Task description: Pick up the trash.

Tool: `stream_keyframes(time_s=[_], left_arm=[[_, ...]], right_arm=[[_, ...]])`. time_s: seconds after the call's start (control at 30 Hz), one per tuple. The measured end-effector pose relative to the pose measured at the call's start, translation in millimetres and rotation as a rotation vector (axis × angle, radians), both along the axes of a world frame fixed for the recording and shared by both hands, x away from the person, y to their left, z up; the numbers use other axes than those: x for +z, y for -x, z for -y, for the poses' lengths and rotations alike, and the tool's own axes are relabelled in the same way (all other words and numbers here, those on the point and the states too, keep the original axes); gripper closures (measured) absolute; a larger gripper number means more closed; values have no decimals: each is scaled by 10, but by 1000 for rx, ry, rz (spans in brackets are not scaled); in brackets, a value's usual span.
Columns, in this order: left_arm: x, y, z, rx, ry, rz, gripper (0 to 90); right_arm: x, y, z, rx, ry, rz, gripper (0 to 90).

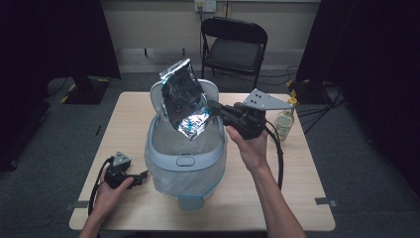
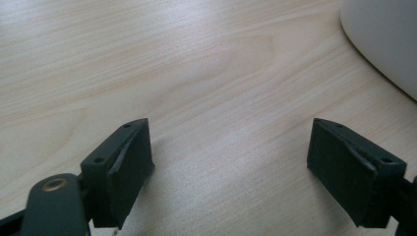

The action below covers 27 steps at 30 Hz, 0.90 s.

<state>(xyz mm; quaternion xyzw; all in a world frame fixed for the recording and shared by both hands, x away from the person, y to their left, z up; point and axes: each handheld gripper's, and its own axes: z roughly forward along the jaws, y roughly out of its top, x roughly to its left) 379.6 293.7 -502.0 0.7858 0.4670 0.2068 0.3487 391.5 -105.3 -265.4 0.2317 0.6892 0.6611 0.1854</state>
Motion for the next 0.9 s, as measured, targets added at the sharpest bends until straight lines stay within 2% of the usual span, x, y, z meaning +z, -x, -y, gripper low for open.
stream_keyframes(time_s=[0.33, 0.7, 0.9], left_arm=[[1, 0, -1, 0, -1, 0, 168], [0, 0, 0, 0, 0, 0, 168], [0, 0, 0, 0, 0, 0, 168]], right_arm=[[-88, -51, -23, 0, 23, -31, 885], [-116, -74, -55, -19, 35, -48, 772], [-119, -86, -35, -19, 31, -56, 748]])
